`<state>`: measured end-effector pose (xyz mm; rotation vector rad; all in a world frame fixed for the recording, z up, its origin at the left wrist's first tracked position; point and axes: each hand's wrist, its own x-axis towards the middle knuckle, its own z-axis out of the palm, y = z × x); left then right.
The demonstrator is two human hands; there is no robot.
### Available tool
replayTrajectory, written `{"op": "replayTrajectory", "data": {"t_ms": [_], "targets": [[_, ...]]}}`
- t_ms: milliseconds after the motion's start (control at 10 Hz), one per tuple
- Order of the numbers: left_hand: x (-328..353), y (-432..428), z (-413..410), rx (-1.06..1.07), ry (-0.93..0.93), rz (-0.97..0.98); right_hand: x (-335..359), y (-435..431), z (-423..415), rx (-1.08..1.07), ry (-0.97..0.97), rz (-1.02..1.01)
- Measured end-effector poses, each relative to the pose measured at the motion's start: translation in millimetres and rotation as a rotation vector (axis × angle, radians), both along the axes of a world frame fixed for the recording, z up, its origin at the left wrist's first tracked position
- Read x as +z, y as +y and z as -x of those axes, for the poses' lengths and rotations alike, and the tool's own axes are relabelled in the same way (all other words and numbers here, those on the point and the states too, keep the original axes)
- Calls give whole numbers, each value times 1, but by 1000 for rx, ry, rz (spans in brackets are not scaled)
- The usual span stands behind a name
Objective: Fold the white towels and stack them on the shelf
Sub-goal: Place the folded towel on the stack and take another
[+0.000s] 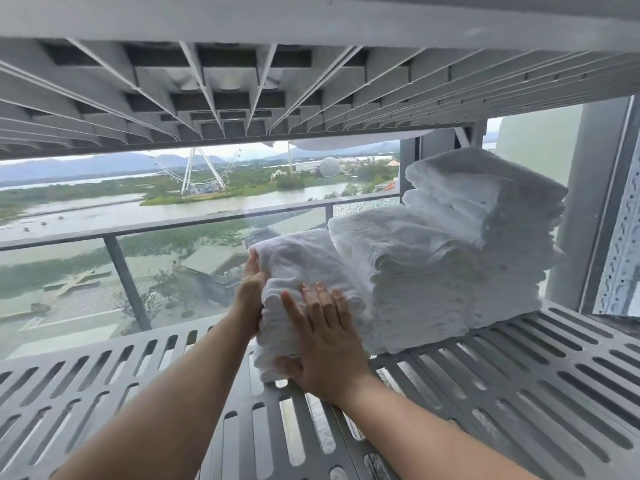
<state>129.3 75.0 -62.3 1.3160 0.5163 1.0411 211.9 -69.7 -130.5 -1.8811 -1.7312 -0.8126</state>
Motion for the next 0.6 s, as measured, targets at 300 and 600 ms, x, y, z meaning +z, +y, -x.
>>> {"op": "replayTrajectory", "data": {"t_ms": [300,600], "targets": [[0,-12,22,-22,97,-34,0,-9,0,13,13,84],[-9,-96,74,410,785,-552,18,-60,1,-30,146,187]]}}
